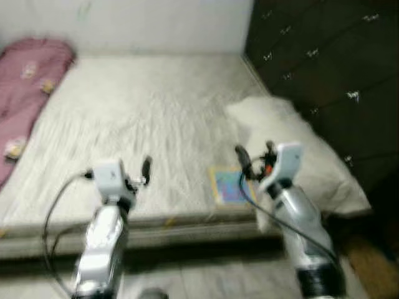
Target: Clean up the room
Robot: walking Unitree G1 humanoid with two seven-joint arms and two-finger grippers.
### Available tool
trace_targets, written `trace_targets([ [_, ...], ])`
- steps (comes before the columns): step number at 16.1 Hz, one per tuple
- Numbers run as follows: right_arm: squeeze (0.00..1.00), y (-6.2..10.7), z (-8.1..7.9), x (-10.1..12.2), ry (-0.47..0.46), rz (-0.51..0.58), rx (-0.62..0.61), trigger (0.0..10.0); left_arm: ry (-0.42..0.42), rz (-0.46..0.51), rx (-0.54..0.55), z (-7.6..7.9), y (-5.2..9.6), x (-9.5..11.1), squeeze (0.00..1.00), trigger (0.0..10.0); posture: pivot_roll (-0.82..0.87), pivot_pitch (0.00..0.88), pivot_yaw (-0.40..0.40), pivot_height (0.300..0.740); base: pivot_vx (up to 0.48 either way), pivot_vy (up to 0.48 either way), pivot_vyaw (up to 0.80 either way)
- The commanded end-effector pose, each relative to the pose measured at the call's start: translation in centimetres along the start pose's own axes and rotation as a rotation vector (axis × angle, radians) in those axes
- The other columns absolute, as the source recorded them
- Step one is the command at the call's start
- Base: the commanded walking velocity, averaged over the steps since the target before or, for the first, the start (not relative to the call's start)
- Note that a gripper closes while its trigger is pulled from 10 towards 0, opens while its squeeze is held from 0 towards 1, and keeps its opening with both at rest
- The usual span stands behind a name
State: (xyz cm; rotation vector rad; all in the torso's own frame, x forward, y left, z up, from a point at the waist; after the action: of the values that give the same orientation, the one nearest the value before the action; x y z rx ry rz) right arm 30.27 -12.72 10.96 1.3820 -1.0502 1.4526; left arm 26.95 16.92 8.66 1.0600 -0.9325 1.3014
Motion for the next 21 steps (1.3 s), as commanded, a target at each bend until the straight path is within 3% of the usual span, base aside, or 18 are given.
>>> trace_targets([
  [1,0.0,0.1,0.43,0.28,0.016,0.008,-0.006,10.0,0.007,0.019,-0.001,0.13,-0.21,0.42,0.0,10.0,0.01,0.0,-0.022,0.74,0.0,0.0,0.0],
  [6,0.0,0.39,0.5,0.09,0.017,0.0,-0.01,10.0,0.032,0.043,-0.036,0.19,0.01,0.87,0.0,10.0,0.01,0.0,-0.024,0.74,0.058,0.0,0.0],
  [21,0.0,0.08,0.18,0.13,0.019,0.003,-0.001,10.0,0.037,0.037,-0.047,-0.1,0.05,0.98,0.0,10.0,0.01,0.007,-0.011,0.74,0.45,0.0,0.0],
])
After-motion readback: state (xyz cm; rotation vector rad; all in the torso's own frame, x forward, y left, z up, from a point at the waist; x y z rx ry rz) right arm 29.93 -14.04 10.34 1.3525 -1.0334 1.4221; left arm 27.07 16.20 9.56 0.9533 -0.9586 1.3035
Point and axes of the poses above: a point about 5 cm out from each wrist's last joint towards the gripper, its own y axis pointing back from the gripper into the wrist, its own x axis along the axis of the wrist's last joint, z = x × y, the point moved 1 cm from there along -y, pointing out of the wrist towards the gripper, and after that the axes turned 10 degrees about y, right-handed, at the moved point
